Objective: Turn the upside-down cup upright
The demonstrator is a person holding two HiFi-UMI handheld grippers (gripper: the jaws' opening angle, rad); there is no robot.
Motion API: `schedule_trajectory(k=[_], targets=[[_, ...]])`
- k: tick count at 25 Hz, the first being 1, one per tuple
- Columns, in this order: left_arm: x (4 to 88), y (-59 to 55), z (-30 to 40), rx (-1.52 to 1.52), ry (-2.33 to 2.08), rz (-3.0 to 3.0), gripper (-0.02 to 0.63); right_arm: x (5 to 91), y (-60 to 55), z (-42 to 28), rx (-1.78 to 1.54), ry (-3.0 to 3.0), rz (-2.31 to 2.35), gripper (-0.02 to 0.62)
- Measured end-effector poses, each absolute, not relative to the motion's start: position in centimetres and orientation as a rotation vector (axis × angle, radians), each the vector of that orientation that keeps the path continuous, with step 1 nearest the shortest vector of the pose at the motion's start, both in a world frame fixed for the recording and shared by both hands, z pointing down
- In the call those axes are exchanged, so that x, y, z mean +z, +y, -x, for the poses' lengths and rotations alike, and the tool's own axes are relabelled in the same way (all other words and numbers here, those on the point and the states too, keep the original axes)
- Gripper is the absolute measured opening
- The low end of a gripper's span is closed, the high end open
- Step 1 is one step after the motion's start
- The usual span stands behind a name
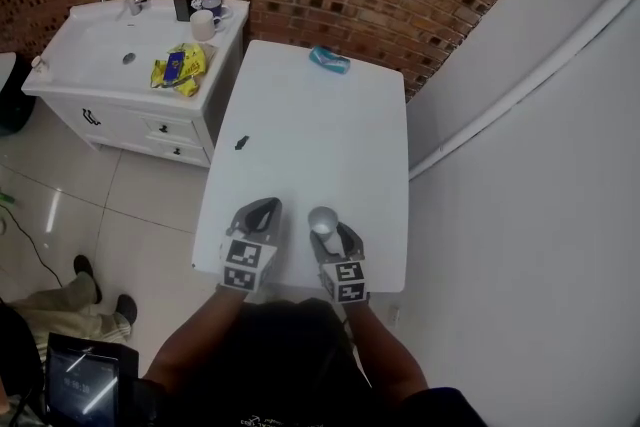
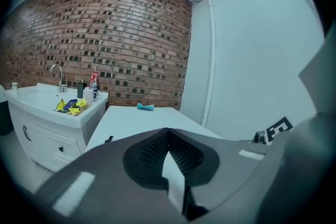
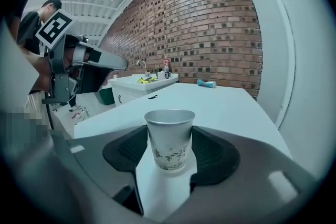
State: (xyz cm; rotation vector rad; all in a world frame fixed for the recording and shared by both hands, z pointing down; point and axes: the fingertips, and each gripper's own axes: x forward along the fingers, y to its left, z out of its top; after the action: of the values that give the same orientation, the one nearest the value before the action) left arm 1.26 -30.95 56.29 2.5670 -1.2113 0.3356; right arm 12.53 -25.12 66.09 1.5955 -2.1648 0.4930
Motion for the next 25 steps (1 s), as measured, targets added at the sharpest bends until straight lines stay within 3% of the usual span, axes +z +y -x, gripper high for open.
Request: schedule_trajectory(k=[14,20,25], targets=[[55.7,-29.5,-2.2,0.343,-1.211,-2.604,-0.006,67.0,-23.4,-13.1,0.489,-2.075,-1.608,0.281],[55.7,-29.0,-2.2,0.353,-1.221,-2.603,-0.006,67.3,-22.8,-13.2,0.542,-2.057,-1.599,0.342],[55.8,-28.2,-2.4,0.354,-1.217,-2.607,-0.006,66.7,-21.7,-13.8,0.552,-2.058,-1.639,0.336]])
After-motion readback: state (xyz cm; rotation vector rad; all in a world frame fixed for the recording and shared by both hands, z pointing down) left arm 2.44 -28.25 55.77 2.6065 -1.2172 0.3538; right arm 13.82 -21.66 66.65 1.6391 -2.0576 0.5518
